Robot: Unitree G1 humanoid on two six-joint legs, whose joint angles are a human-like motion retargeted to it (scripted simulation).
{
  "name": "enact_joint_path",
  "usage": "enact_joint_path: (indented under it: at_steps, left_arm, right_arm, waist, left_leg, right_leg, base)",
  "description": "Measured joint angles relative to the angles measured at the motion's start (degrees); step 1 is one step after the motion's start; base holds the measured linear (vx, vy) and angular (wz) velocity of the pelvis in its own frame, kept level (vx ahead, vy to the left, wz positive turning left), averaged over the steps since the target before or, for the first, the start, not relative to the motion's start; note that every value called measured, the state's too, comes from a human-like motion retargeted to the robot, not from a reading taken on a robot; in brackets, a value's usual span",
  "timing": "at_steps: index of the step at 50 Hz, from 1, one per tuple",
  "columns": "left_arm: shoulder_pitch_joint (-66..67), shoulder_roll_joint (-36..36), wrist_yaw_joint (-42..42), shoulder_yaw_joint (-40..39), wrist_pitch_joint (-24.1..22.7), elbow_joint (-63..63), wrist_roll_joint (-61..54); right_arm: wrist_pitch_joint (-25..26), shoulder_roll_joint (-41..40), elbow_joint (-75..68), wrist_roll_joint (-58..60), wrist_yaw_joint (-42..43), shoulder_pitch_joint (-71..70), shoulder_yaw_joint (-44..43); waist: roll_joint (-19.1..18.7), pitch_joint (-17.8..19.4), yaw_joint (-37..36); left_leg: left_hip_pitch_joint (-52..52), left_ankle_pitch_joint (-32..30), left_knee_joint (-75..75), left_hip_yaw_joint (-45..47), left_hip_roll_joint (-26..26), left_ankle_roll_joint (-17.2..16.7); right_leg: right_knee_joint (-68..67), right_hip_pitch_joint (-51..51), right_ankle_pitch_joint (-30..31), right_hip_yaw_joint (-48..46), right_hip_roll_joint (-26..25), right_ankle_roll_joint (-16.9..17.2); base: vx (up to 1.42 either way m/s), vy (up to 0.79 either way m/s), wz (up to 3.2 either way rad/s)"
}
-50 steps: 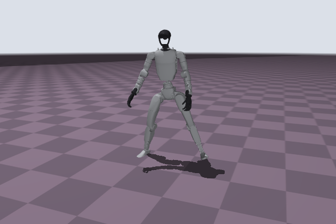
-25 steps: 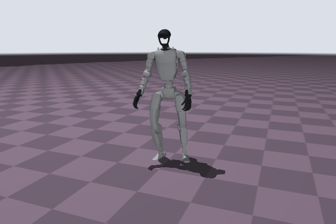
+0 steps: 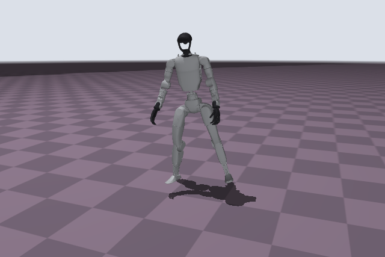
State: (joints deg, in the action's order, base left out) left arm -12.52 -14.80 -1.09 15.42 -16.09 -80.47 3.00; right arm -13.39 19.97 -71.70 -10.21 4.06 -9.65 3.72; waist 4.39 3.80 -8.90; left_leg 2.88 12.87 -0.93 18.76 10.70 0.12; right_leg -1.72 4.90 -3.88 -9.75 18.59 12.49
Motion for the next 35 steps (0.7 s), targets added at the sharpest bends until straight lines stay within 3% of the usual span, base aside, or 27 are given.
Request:
enact_joint_path:
  at_steps: [7, 10, 13, 17, 20, 22, 26, 28, 30, 35]
  left_arm:
    - [1.2, 2.1, 1.3, 0.3, -1.3, 0.8, 1.3]
    - [1.7, 3.5, 0.8, 1.7, -0.9, 0.6, 1.4]
    - [1.3, 3.7, -1.9, 4.2, 0.5, -0.8, 3.5]
    - [-0.6, 2.2, -4.0, 5.0, 2.0, -1.9, 5.3]
    - [-2.4, 1.0, -2.3, 2.6, 2.7, -1.8, 3.7]
    - [-2.7, 0.4, 0.1, 0.9, 2.9, -1.8, 4.5]
    - [-4.1, -0.6, 2.5, -1.4, 3.9, -1.9, 2.6]
    - [-5.4, -1.2, 2.4, -1.3, 4.1, -1.6, -0.6]
    - [-6.2, -1.8, 1.9, -0.2, 3.8, -1.3, -1.7]
    - [-7.3, -3.3, 2.3, 2.5, 2.7, -0.2, -1.3]
  right_arm:
    - [-0.3, 1.8, -4.4, 2.4, 0.7, 0.8, -1.6]
    - [1.1, 2.4, -6.6, 5.5, 1.2, 0.3, -2.9]
    - [3.1, 1.4, -7.3, 7.3, 0.0, 0.6, -5.1]
    - [4.8, -1.2, -6.1, 8.9, -1.8, 2.4, -6.9]
    - [5.3, -2.6, -5.3, 9.3, -1.2, 3.2, -5.4]
    - [4.9, -3.0, -5.1, 6.4, -0.1, 3.6, -3.2]
    - [5.4, -3.4, -5.2, 6.2, 0.4, 3.2, -1.7]
    - [6.3, -3.4, -5.3, 9.5, -0.5, 2.3, -2.5]
    - [6.3, -3.3, -5.0, 10.3, -0.9, 2.0, -2.7]
    - [4.9, -2.8, -4.1, 8.0, 0.2, 1.6, -1.5]
  waist:
    - [-3.2, -0.8, 1.7]
    - [-4.6, -1.0, 4.3]
    - [-4.3, -1.4, 6.6]
    - [-3.1, -1.5, 6.2]
    - [-2.8, -0.8, 5.4]
    - [-2.5, -0.4, 6.2]
    - [-2.4, -0.2, 6.6]
    - [-2.0, -0.1, 5.9]
    - [-1.8, 0.1, 5.8]
    - [-2.0, 0.1, 6.2]
  left_leg:
    - [0.4, -4.0, -2.4, -1.9, 2.8, -1.5]
    - [1.0, -4.1, -3.7, -1.5, 2.2, -4.5]
    - [1.2, -2.0, -3.2, -1.6, 0.1, -8.2]
    - [2.5, -1.7, -4.0, -1.1, -2.6, -8.6]
    - [3.3, -1.4, -3.9, -0.7, -3.3, -9.1]
    - [1.0, 1.7, 2.8, -0.5, -2.7, -12.0]
    - [-0.2, 3.3, 6.9, 0.0, -1.9, -10.9]
    - [2.2, 0.9, 1.6, 0.5, -3.0, -7.2]
    - [3.3, -0.2, -0.5, 1.0, -3.1, -5.5]
    - [3.2, -0.6, -0.6, 1.3, -1.0, -4.4]
  right_leg:
    - [0.3, -0.5, 0.8, -0.3, 1.3, -0.6]
    - [-1.0, -0.4, 1.0, -0.5, 2.6, -1.0]
    - [-1.7, -0.9, 2.4, -2.1, 5.0, -1.1]
    - [-2.4, -1.3, 6.4, -7.1, 7.5, -1.4]
    - [-2.6, -1.8, 9.0, -10.5, 8.1, -2.1]
    - [-2.8, -2.8, 9.9, -12.4, 8.7, -2.2]
    - [-2.4, -2.7, 11.7, -12.3, 8.0, -2.7]
    - [-1.8, -1.7, 13.0, -10.3, 7.5, -2.8]
    - [-1.4, -1.5, 13.7, -8.9, 6.9, -2.4]
    - [-3.0, -1.1, 8.4, -7.9, 6.0, -2.5]
  base:
    - [0.02, 0.45, 0.06]
    - [0.03, 0.52, 0.23]
    - [0.06, 0.46, 0.21]
    - [0.07, 0.35, -0.11]
    - [0.05, 0.25, -0.15]
    - [0.05, 0.19, 0.02]
    - [0.03, 0.11, -0.21]
    - [0.00, 0.03, -0.44]
    - [0.00, -0.01, -0.29]
    - [-0.01, -0.09, -0.07]
